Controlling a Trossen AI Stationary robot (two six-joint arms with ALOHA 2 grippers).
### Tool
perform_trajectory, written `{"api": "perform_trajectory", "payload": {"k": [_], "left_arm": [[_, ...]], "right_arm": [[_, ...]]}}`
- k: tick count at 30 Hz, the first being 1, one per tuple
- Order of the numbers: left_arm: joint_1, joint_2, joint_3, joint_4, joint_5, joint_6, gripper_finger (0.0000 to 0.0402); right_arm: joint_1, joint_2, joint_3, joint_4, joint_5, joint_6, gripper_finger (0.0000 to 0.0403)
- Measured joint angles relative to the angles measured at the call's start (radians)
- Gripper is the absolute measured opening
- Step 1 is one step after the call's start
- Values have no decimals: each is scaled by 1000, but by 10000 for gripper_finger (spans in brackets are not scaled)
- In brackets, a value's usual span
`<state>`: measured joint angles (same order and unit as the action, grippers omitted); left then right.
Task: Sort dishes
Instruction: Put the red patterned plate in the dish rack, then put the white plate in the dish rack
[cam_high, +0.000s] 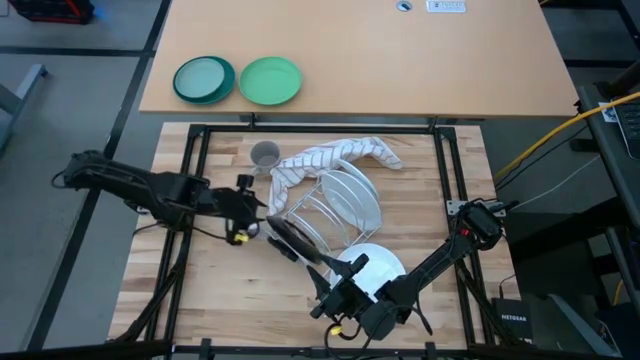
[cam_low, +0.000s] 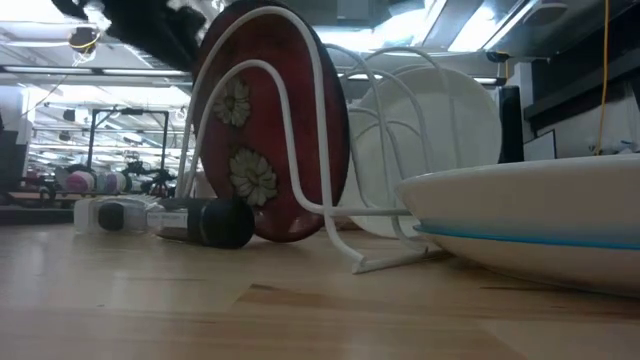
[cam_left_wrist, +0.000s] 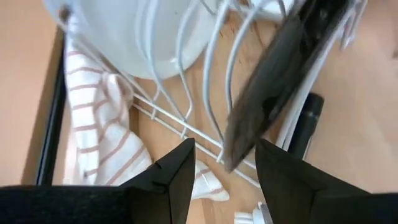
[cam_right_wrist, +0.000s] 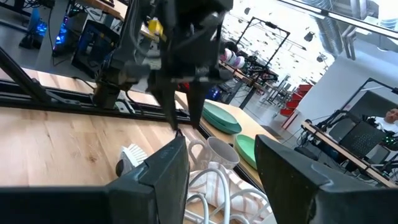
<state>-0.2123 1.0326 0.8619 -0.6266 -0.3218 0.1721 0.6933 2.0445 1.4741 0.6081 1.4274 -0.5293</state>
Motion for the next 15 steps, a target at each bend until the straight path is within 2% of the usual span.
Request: {"api": "perform_trajectory", "payload": {"k": [5, 11, 15], "left_arm": [[0, -112, 39, -83, 0, -64, 155], [0, -269, 77, -203, 0, -188, 155], [0, -378, 79, -249, 0, -248, 155]], "right_arm": [[6, -35, -1, 17, -7, -33, 195], [41, -153, -1, 17, 22, -303, 195], [72, -269, -1, 20, 135, -486, 195]]}}
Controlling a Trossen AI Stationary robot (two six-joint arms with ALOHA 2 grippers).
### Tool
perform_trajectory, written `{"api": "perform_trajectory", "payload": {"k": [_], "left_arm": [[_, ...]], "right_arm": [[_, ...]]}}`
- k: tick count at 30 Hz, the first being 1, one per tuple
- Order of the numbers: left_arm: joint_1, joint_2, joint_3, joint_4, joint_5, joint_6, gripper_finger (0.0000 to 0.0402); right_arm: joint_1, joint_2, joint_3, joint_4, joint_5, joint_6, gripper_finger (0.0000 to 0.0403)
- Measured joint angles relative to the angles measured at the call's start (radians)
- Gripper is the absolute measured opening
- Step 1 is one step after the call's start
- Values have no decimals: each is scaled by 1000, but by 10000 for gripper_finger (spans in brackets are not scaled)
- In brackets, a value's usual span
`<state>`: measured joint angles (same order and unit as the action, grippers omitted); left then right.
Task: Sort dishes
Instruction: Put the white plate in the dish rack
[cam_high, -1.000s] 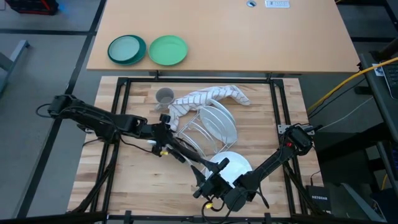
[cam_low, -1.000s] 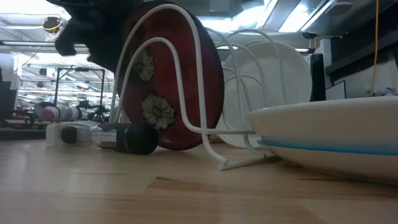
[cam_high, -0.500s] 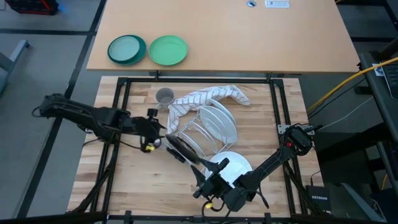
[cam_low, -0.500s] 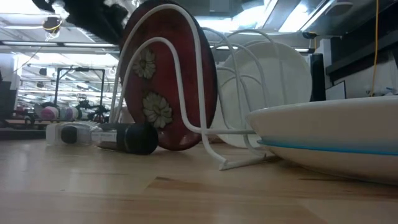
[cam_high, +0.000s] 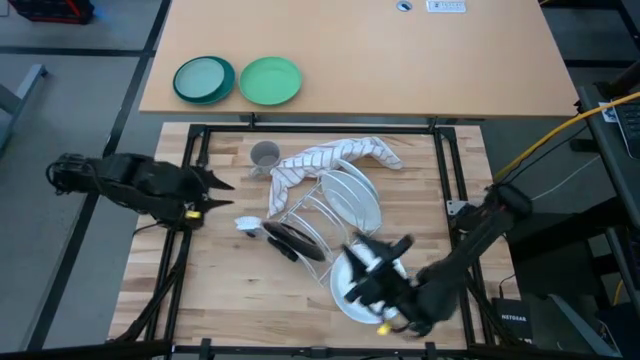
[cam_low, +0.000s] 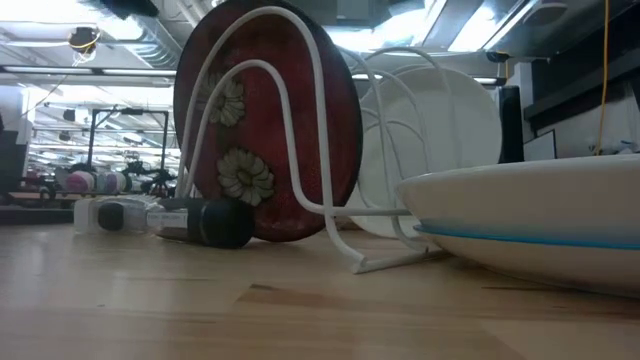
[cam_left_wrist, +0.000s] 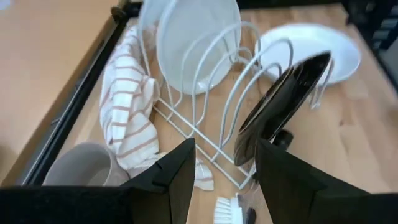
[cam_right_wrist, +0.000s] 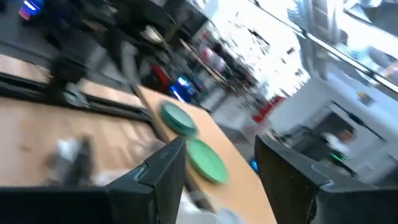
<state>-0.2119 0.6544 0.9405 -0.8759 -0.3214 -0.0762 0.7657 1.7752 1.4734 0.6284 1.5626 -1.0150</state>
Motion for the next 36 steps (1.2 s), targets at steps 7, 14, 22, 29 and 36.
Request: {"api": "perform_trajectory", "payload": {"k": [7, 14, 22, 29, 36], "left_arm": [[0, -147, 0, -50, 67, -196, 155], [0, -205, 0, -58, 130, -232, 155], [0, -201, 0, -57, 128, -238, 155], [0, -180, -1, -52, 127, -283, 155], [0, -104, -49, 141, 127, -247, 155]], "right_arm": [[62, -196, -2, -52, 8, -158, 195], [113, -333, -3, -336, 8, -91, 195], [145, -520, -3, -1044, -57, 507, 195], [81, -622, -55, -1745, -487, 1370, 195], [73, -576, -219, -1632, -626, 1473, 195]]}}
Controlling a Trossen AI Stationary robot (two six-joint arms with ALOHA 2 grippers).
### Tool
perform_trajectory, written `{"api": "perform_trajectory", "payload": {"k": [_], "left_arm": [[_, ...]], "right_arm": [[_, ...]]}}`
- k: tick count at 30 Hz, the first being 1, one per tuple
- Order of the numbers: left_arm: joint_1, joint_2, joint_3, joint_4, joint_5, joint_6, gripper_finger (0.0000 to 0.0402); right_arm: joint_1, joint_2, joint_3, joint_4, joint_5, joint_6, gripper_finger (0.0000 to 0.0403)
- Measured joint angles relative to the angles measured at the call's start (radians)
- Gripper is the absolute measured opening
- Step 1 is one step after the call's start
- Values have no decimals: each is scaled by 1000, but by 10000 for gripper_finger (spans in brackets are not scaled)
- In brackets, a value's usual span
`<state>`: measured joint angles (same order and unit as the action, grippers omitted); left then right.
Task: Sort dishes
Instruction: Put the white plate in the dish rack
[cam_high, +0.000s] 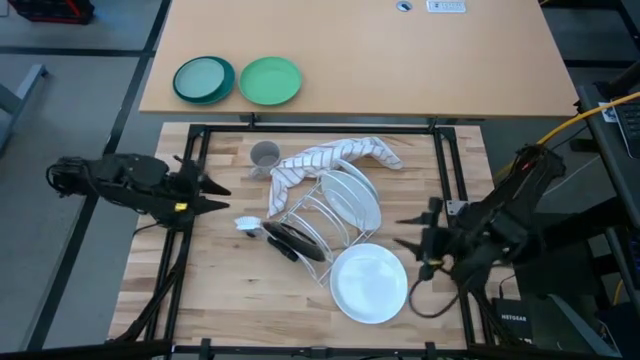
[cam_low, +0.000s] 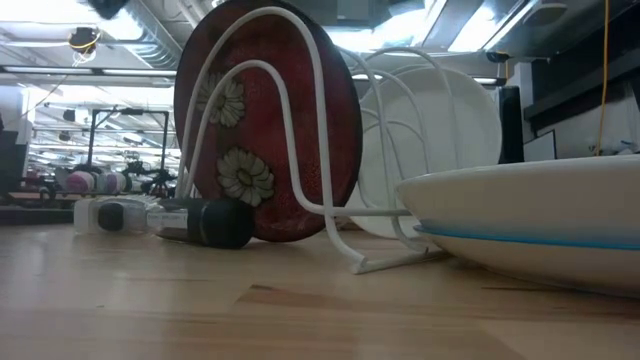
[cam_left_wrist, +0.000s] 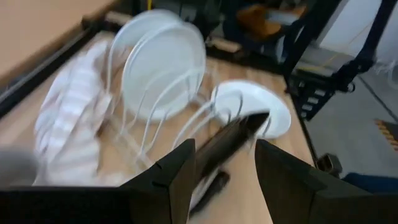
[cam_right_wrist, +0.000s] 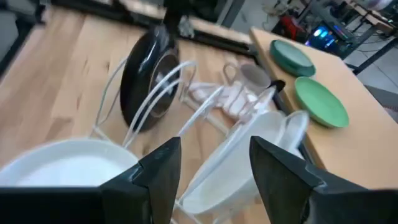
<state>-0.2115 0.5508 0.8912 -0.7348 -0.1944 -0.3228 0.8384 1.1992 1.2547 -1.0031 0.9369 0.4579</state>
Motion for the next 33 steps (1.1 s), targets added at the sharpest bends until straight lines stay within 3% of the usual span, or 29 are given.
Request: {"api": "perform_trajectory", "payload": {"k": [6, 15, 27, 33], "left_arm": [[0, 94, -101, 277, 0, 86, 155], [-16, 263, -145, 471, 0, 38, 155], [-163, 514, -146, 990, 1, 175, 155], [-228, 669, -146, 1187, 2, 173, 155]], "right_arm": [[-1, 62, -44, 70, -18, -1, 195], [-1, 164, -45, 144, -203, -2, 195], [-2, 298, -45, 202, -400, 13, 195], [-2, 357, -45, 200, -457, 15, 195]]}}
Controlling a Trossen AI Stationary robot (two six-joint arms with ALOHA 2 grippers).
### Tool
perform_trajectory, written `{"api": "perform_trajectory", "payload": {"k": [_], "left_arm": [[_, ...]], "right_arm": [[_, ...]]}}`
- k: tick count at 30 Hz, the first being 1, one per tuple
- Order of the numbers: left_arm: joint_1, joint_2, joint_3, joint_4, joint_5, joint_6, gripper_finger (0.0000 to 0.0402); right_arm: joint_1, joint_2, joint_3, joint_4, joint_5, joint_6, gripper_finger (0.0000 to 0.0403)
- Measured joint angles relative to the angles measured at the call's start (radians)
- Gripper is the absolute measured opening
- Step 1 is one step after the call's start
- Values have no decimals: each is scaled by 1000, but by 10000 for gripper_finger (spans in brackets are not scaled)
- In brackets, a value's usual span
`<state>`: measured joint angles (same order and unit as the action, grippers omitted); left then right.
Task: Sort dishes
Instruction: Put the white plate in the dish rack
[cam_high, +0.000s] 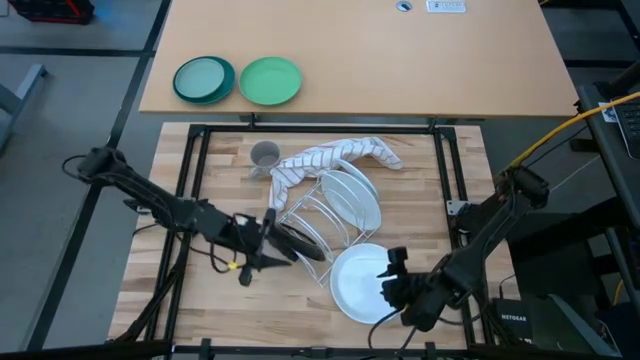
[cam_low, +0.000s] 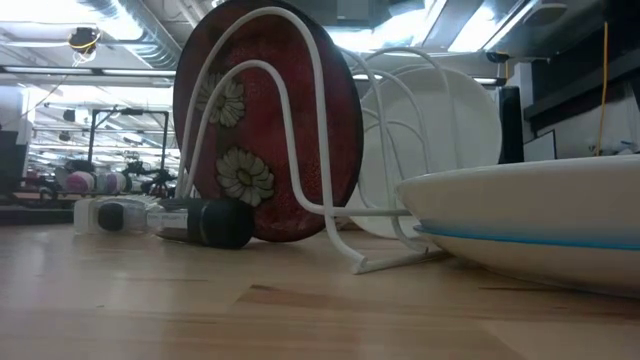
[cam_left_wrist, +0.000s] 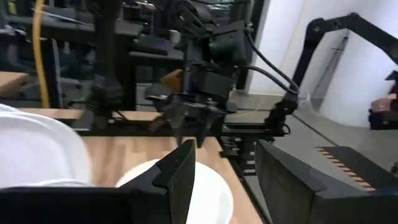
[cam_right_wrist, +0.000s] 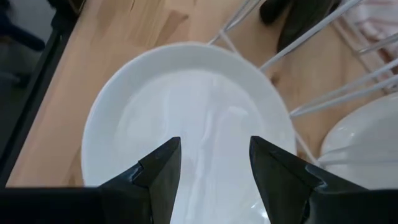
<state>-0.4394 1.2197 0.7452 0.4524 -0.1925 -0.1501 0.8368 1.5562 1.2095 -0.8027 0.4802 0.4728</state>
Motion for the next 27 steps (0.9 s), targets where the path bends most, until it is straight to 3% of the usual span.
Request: {"api": "perform_trajectory", "payload": {"k": [12, 27], "left_arm": [[-67, 198, 0, 176, 0, 7, 155], [-157, 339, 128, 186, 1, 273, 155]], "right_arm": [[0, 32, 0, 38, -55, 2, 195], [0, 32, 0, 70, -36, 2, 195]]}}
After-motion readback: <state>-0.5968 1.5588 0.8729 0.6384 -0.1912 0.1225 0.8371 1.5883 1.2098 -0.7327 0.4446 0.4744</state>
